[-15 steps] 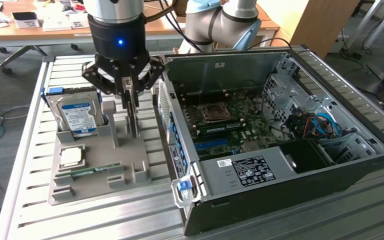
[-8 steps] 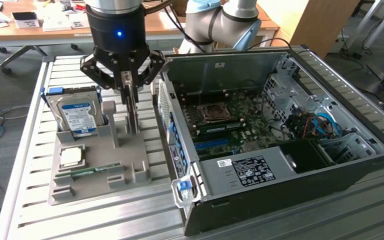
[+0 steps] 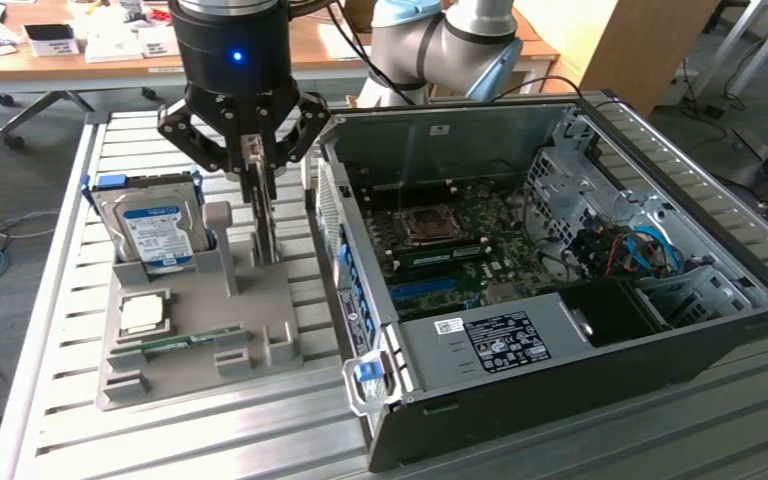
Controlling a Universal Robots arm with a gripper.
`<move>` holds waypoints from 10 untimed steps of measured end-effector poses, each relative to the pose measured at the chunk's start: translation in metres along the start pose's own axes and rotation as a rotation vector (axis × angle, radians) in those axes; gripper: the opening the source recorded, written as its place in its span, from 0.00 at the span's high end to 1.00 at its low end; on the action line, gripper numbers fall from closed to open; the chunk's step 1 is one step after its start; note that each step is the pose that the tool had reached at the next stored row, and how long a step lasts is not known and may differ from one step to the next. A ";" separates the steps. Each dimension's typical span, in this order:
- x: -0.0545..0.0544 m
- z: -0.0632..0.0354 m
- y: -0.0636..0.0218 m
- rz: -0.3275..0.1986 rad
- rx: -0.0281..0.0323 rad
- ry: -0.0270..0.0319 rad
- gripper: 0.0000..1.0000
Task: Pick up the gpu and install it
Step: 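Pick up the gpu and move the gpu toward the slot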
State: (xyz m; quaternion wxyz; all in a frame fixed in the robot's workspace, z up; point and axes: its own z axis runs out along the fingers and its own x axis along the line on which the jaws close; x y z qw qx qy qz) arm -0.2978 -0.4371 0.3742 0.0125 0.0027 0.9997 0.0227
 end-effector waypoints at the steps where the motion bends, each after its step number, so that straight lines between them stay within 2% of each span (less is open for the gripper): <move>1: 0.000 0.0000 0.0000 0.000 0.0001 0.0001 0.73; 5: 0.000 -0.0017 0.0001 0.000 0.0005 0.0005 0.73; 10: 0.000 -0.0130 0.0006 0.000 0.0001 0.0002 0.73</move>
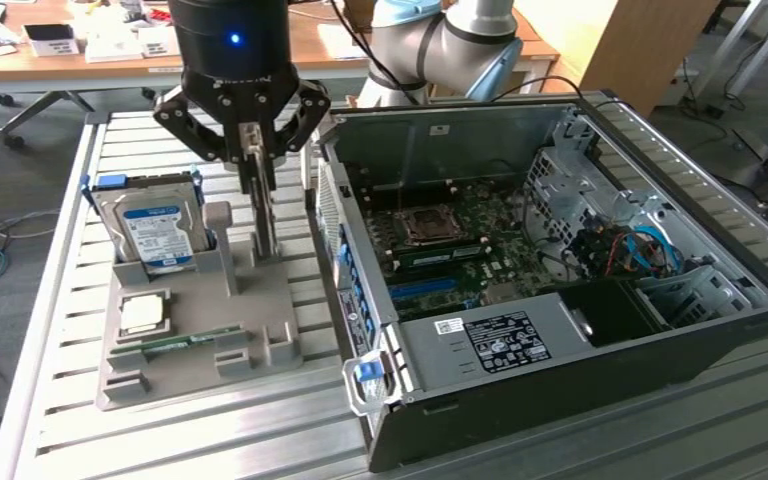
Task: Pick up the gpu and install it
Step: 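Pick up the gpu and move the gpu toward the slot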
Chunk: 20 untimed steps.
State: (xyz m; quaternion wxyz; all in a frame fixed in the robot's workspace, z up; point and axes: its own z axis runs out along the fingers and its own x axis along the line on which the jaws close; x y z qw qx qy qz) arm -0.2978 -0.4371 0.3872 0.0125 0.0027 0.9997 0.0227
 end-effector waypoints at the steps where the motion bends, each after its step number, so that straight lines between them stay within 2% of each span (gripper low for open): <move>1: 0.000 -0.0024 0.0001 0.000 0.0001 0.0001 0.73; 4: 0.000 -0.0061 0.0003 0.000 -0.0001 -0.0002 0.73; 13: 0.000 -0.0082 0.0004 0.000 0.0002 0.0002 0.73; 20: -0.001 -0.0219 0.0010 0.000 0.0001 0.0000 0.73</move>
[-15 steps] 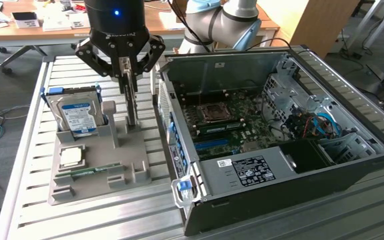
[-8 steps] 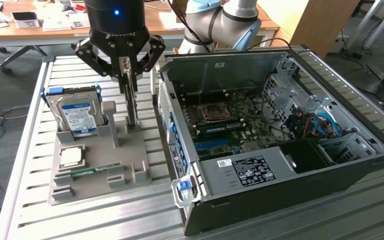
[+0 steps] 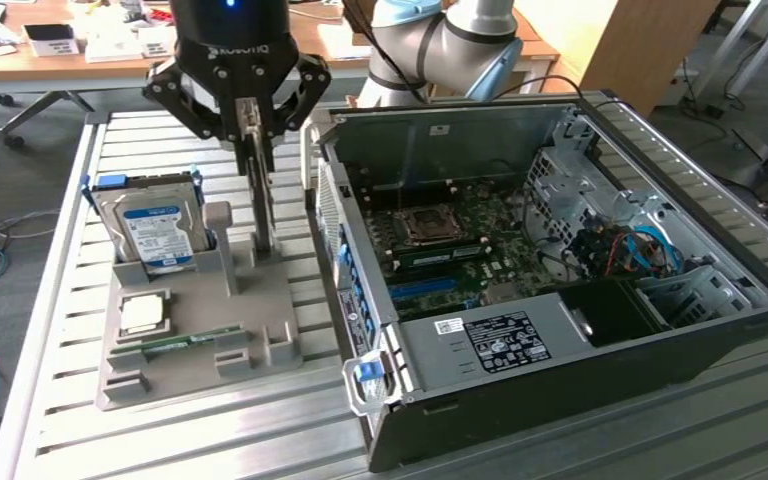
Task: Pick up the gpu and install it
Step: 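Pick up the gpu and move the gpu toward the slot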
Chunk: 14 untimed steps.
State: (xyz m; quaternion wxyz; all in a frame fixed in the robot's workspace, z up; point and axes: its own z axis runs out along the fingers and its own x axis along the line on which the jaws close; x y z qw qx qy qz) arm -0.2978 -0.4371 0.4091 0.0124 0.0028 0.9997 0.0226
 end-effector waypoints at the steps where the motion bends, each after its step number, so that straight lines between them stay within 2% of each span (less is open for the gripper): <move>1: 0.000 -0.0025 0.0001 0.000 -0.0001 0.0000 0.73; 10: -0.001 -0.0213 0.0009 0.000 -0.0001 -0.0001 0.73; 14: -0.001 -0.0218 0.0010 0.000 -0.0001 -0.0001 0.73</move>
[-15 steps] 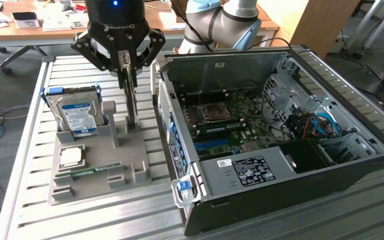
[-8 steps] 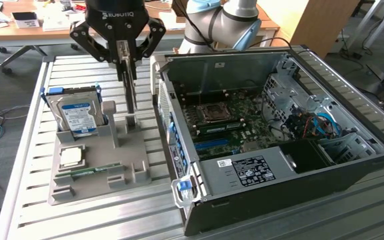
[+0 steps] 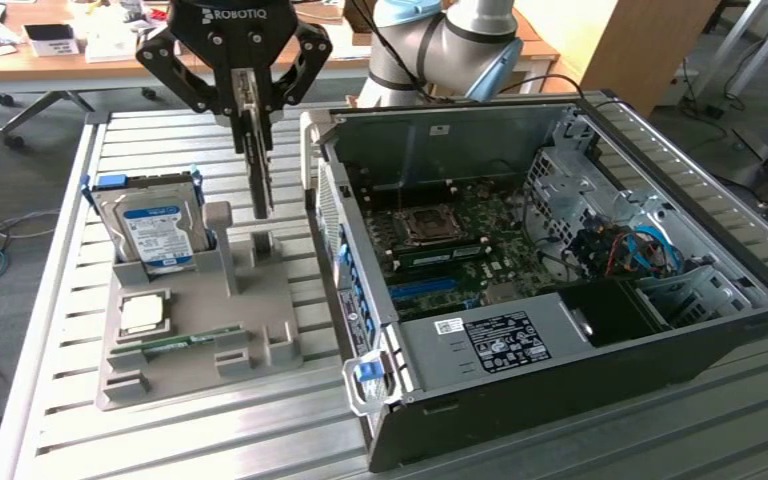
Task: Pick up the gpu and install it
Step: 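Pick up the gpu and move the gpu toward the slot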
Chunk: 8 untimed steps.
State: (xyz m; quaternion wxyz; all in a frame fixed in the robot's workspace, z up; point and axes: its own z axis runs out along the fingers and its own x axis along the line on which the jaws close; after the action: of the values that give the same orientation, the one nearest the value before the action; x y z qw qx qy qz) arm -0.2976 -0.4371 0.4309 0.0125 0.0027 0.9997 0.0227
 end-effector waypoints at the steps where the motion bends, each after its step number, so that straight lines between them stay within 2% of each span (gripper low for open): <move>1: 0.000 0.0000 0.0000 0.000 0.0000 0.0000 0.73; 5: -0.001 -0.0002 0.0000 0.000 0.0002 0.0003 0.73; 8: -0.006 0.0001 0.0000 0.000 0.0001 0.0001 0.73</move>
State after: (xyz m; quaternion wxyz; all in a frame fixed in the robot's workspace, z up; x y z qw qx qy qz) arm -0.2918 -0.4371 0.4310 0.0125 0.0027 0.9997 0.0227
